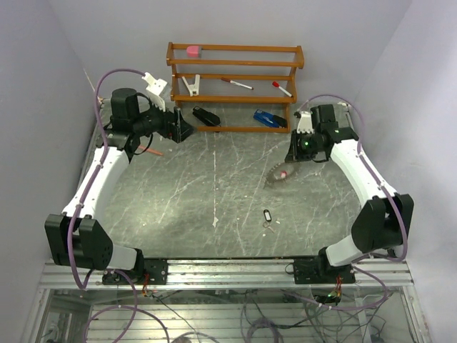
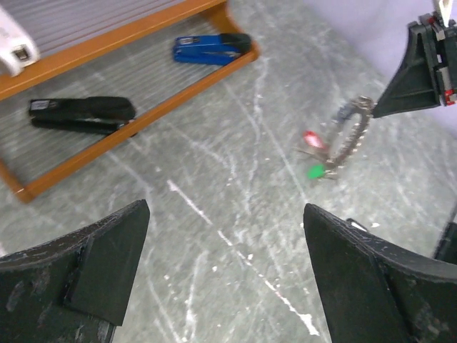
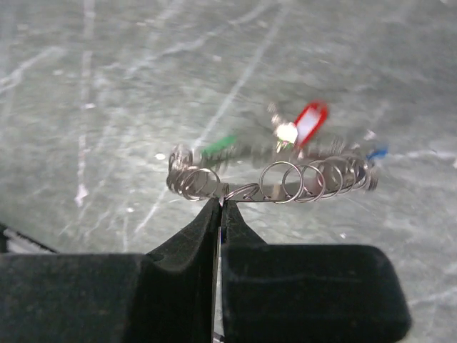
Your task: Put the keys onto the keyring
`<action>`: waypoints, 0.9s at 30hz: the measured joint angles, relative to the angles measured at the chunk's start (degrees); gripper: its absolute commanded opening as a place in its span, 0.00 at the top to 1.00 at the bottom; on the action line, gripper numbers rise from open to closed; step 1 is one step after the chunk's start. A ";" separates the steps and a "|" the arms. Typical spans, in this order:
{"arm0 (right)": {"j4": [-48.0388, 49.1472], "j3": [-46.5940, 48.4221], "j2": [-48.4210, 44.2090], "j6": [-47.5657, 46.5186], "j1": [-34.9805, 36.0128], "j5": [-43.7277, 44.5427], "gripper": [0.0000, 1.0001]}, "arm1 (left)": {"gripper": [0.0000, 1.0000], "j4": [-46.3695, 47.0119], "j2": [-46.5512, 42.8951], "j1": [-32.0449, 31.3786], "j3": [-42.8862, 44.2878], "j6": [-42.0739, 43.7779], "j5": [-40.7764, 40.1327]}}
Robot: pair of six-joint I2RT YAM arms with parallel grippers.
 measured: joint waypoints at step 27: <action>27.52 1.70 -7.30 3.54 24.98 -25.22 1.00 | 0.00 13.81 0.24 -8.96 -7.15 -5.18 21.18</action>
